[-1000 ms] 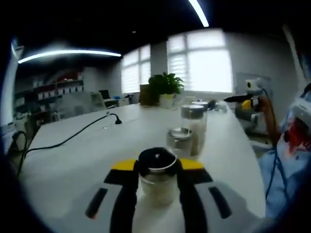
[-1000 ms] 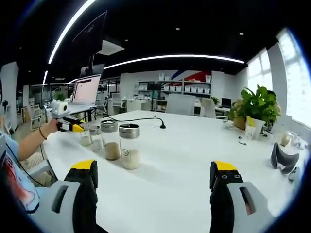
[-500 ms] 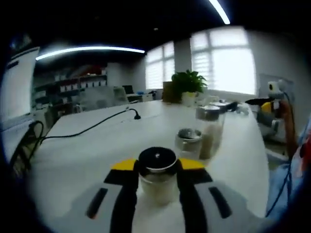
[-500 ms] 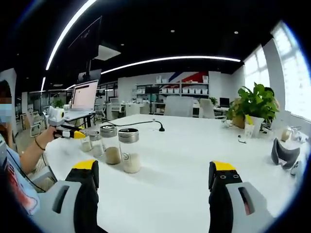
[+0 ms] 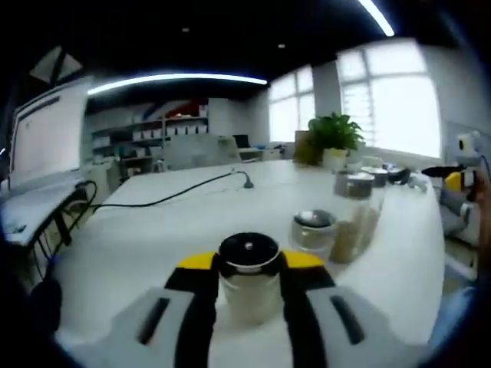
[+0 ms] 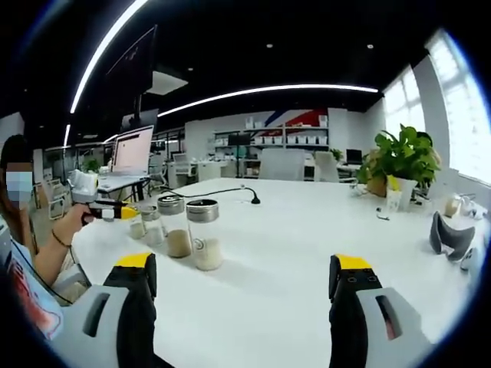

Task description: Rotate the seasoning bottle until the label or dispensing opening points toward the visible target arrow and the bottle remains upright within the marked orientation range

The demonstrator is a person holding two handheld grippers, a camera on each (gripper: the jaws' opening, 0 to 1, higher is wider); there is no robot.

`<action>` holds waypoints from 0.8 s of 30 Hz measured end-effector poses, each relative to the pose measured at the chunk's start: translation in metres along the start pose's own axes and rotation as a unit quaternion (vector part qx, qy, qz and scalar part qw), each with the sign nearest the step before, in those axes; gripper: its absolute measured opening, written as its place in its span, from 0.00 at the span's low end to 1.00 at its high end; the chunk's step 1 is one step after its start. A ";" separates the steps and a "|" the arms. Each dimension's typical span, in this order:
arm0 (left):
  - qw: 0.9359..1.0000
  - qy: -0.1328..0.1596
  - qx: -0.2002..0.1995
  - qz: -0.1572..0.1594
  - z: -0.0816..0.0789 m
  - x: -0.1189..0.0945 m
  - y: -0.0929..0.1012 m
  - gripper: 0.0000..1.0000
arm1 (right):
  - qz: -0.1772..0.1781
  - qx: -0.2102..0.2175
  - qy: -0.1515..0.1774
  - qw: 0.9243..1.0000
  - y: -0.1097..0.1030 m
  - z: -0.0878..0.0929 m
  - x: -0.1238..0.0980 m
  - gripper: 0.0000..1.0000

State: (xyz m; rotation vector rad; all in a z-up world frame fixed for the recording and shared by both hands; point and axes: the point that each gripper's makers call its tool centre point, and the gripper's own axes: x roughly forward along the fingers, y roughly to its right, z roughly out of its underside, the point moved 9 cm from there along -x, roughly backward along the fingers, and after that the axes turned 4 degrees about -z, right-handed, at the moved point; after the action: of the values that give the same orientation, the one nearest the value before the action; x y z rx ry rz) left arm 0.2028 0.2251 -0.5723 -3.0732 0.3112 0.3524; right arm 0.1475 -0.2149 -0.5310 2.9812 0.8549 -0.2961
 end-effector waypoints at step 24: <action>0.990 0.045 -0.025 -0.133 0.006 0.001 0.021 0.33 | 0.002 0.006 -0.008 1.000 0.004 0.003 0.000 0.95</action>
State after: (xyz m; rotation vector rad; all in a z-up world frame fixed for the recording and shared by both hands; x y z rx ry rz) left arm 0.1978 0.2043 -0.5781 -3.1294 -0.1094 0.2125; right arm 0.1491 -0.2181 -0.5339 2.9878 0.8475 -0.3266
